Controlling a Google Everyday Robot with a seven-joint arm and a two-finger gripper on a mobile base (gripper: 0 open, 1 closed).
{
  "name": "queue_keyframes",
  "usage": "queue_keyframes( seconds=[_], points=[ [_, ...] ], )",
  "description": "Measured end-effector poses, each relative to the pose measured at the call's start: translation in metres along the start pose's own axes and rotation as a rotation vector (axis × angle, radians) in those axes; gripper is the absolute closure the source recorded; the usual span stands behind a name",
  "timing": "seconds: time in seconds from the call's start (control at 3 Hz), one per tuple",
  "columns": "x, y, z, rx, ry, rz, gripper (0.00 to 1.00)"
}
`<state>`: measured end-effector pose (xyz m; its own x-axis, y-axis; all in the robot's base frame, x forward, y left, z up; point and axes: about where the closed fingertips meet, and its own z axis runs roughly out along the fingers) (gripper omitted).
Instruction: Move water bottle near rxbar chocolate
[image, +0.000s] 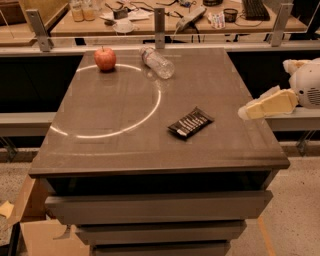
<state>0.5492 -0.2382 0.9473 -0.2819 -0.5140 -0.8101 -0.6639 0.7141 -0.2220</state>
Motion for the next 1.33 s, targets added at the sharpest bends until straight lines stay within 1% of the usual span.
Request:
queue_keyframes(
  seconds=[0.33,0.67,1.0,1.33],
  points=[
    [-0.011,0.005,0.024,-0.011,-0.055,0.024,0.0],
    [-0.027,0.005,0.058,-0.014,-0.123,0.046,0.0],
    [-0.037,-0.004,0.094,0.002,-0.158,0.056,0.0],
    [-0.051,-0.019,0.15,0.024,-0.213,0.101,0.0]
  ],
)
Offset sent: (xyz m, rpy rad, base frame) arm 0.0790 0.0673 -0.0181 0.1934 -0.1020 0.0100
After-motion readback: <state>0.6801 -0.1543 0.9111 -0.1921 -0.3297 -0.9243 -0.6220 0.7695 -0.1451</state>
